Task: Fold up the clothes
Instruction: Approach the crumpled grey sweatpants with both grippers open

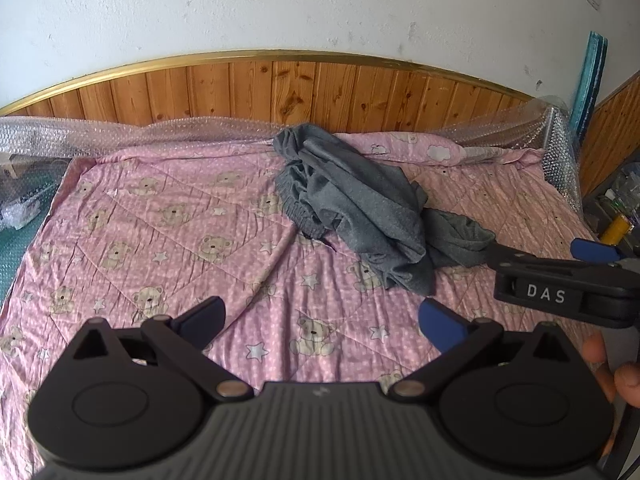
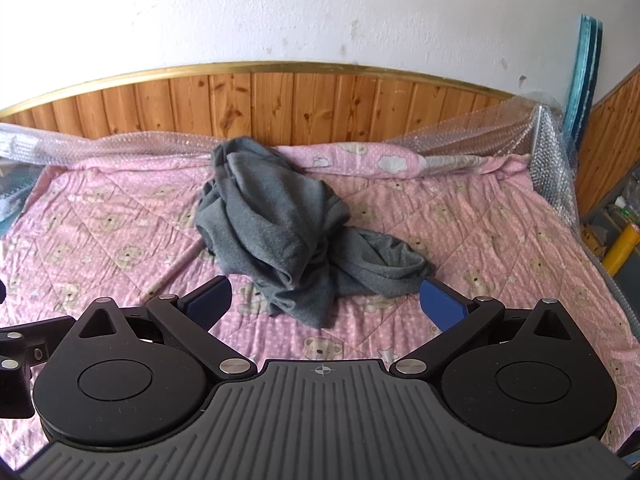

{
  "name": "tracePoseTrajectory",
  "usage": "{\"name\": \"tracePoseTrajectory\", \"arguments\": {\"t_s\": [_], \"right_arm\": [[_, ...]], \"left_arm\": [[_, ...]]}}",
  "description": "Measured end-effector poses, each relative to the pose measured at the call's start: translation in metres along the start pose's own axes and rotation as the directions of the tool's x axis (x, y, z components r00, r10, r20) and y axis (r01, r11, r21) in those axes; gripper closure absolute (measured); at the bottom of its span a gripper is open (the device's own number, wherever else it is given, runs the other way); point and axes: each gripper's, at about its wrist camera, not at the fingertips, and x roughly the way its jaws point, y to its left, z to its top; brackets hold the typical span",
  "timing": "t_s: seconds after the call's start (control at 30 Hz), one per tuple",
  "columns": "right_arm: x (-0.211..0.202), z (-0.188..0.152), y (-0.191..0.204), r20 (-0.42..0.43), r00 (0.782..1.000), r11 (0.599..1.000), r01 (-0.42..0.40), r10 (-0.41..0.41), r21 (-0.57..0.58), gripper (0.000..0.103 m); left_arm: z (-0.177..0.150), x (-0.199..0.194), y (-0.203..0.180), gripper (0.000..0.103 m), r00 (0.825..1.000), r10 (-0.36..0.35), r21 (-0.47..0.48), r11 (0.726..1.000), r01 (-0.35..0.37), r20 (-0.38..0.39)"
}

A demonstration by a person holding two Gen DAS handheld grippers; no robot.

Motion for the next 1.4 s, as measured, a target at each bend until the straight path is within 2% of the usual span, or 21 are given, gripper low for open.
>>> {"name": "tracePoseTrajectory", "arguments": {"t_s": [0.43,0.63,0.73,0.8,0.83,0.87,0.9,1.0,1.17,1.23,1.27,1.3,1.33,1.37,1.4], "right_arm": [[0.001,0.002,0.010,-0.016,1.000,1.000,-0.015,0.015,-0.016,0.003],[0.007,-0.001,0.003,-0.038,0.998,0.999,-0.044,0.044,-0.010,0.012],[0.015,-0.003,-0.008,-0.060,0.995,0.997,-0.078,0.079,0.021,0.038],[0.024,-0.004,-0.014,-0.081,0.990,0.993,-0.111,0.114,0.042,0.082],[0.028,-0.004,-0.017,-0.089,0.988,0.991,-0.124,0.129,0.052,0.093],[0.032,-0.005,-0.018,-0.092,0.986,0.989,-0.135,0.139,0.056,0.103],[0.037,-0.006,-0.018,-0.094,0.985,0.989,-0.141,0.146,0.053,0.103],[0.051,-0.006,-0.018,-0.115,0.979,0.986,-0.162,0.167,0.048,0.103],[0.080,-0.001,-0.025,-0.151,0.975,0.986,-0.157,0.164,0.058,0.103],[0.094,0.002,-0.029,-0.169,0.973,0.987,-0.145,0.154,0.065,0.102],[0.101,0.003,-0.030,-0.177,0.973,0.988,-0.136,0.146,0.067,0.093],[0.109,0.004,-0.032,-0.185,0.974,0.990,-0.122,0.133,0.065,0.075],[0.116,0.005,-0.034,-0.193,0.974,0.992,-0.109,0.119,0.062,0.060],[0.123,0.006,-0.035,-0.198,0.974,0.993,-0.100,0.110,0.058,0.034],[0.129,0.006,-0.037,-0.198,0.974,0.994,-0.098,0.107,0.054,0.022]], "left_arm": [[-0.004,0.005,0.010,0.000,1.000,-0.011,-0.004,1.000,0.011,-0.013],[0.000,0.010,0.006,0.000,0.999,-0.031,-0.014,0.999,0.031,-0.009],[0.001,0.017,0.001,0.021,0.999,-0.046,-0.013,0.999,0.046,-0.019],[0.002,0.025,-0.002,0.054,0.998,-0.047,-0.013,0.999,0.047,-0.038],[0.001,0.030,-0.004,0.064,0.998,-0.044,-0.012,0.999,0.043,-0.051],[0.001,0.035,-0.005,0.086,0.997,-0.036,-0.009,0.999,0.036,-0.065],[0.001,0.039,-0.006,0.102,0.997,-0.031,-0.006,1.000,0.030,-0.076],[0.002,0.051,-0.009,0.103,0.995,-0.019,-0.001,1.000,0.019,-0.093],[0.011,0.071,-0.017,0.102,0.993,0.004,-0.006,1.000,-0.005,-0.117],[0.015,0.079,-0.019,0.095,0.992,-0.002,-0.023,1.000,-0.001,-0.127],[0.017,0.083,-0.018,0.079,0.991,-0.007,-0.038,0.999,0.002,-0.133],[0.019,0.088,-0.017,0.052,0.990,-0.009,-0.056,0.998,0.001,-0.139],[0.020,0.093,-0.016,0.036,0.990,-0.008,-0.077,0.997,-0.003,-0.140],[0.022,0.097,-0.014,0.013,0.991,-0.004,-0.097,0.995,-0.009,-0.135],[0.022,0.101,-0.013,0.004,0.992,0.006,-0.116,0.993,-0.022,-0.130]]}}
